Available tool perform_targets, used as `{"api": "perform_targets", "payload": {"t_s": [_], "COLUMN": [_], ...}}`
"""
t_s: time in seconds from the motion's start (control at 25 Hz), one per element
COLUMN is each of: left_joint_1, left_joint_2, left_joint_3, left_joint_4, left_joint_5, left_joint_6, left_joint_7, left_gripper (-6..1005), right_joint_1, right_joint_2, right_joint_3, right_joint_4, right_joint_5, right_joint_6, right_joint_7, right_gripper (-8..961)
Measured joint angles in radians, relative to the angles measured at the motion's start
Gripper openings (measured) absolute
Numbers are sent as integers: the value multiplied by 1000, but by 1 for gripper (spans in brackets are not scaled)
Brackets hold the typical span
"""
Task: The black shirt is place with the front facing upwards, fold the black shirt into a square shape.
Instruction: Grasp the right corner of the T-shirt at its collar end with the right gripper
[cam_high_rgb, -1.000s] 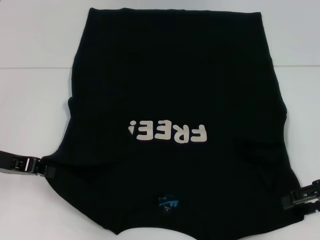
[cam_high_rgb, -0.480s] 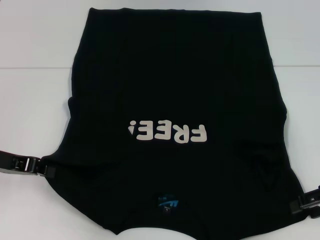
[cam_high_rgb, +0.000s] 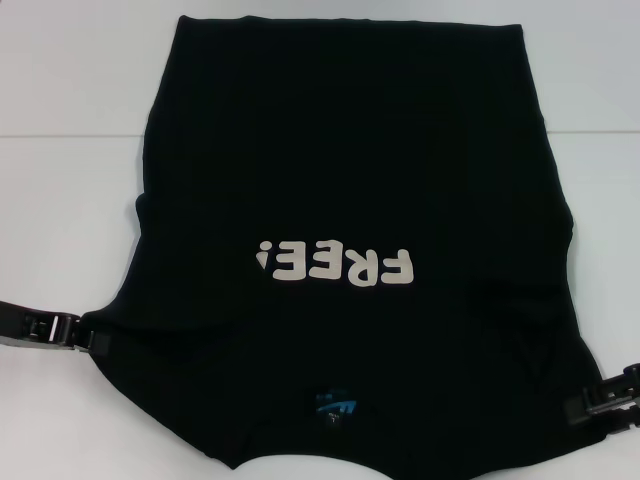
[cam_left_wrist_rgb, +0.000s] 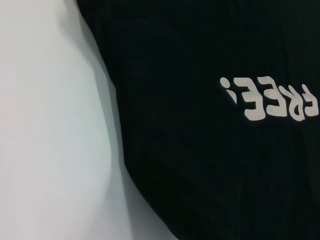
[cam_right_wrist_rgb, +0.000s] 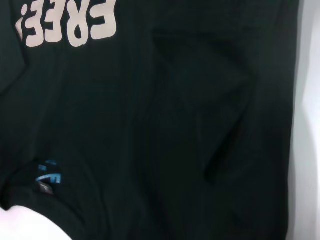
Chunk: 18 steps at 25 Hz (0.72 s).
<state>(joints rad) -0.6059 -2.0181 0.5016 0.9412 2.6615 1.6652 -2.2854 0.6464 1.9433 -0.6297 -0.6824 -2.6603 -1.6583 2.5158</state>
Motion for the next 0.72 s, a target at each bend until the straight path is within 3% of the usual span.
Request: {"api": "perform_targets", "payload": {"t_s": [0.32, 0.72], "left_joint_1": [0, 2], "left_joint_2": [1, 1], "left_joint_3": [-1, -2], "left_joint_4": [1, 1], "left_joint_5": [0, 0], "left_joint_6": [2, 4], "left_joint_7": [3, 4], "left_gripper": [18, 18], "right_joint_1": [-12, -9], "right_joint_2": [-26, -20], "right_joint_3": [14, -16], "right_joint_4": [35, 33], "right_joint_5": [78, 19], "right_joint_6": [-5, 23], "right_joint_7": [-6, 5], "right_gripper": [782, 782]}}
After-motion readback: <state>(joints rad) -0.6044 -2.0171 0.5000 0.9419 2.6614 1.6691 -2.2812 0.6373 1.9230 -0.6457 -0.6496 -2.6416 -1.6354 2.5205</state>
